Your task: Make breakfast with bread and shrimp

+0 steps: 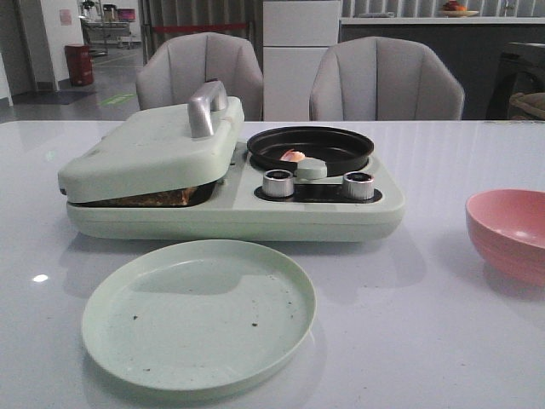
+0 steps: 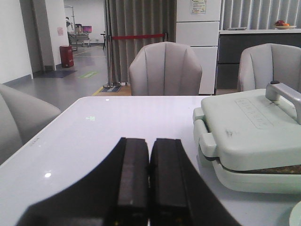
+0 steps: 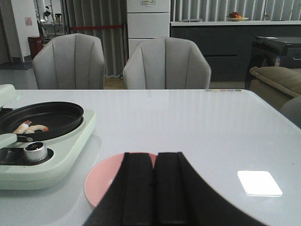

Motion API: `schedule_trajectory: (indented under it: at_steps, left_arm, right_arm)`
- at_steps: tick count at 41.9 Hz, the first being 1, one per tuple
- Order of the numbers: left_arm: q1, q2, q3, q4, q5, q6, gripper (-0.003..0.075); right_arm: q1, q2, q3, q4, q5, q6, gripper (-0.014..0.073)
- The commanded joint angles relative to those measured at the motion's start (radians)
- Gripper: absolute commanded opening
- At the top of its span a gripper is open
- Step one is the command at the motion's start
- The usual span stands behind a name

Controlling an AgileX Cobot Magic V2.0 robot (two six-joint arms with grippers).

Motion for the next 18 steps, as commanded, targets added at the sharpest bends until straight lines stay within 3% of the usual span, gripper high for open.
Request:
schedule_trajectory:
  at_steps: [1,18]
  left_arm:
    - [0.001,-0.019,0.007,0.0,-0.082,-0.007,0.0112]
    - [0.001,-0.019,0.007,0.0,-0.082,-0.007,0.0112]
  right_arm:
    - [0.006,-0.024,-0.018,0.0,-0.089,0.0,0.0048]
    - [0.018,-0.023,-0.018,0.0,-0.089,0.0,0.0048]
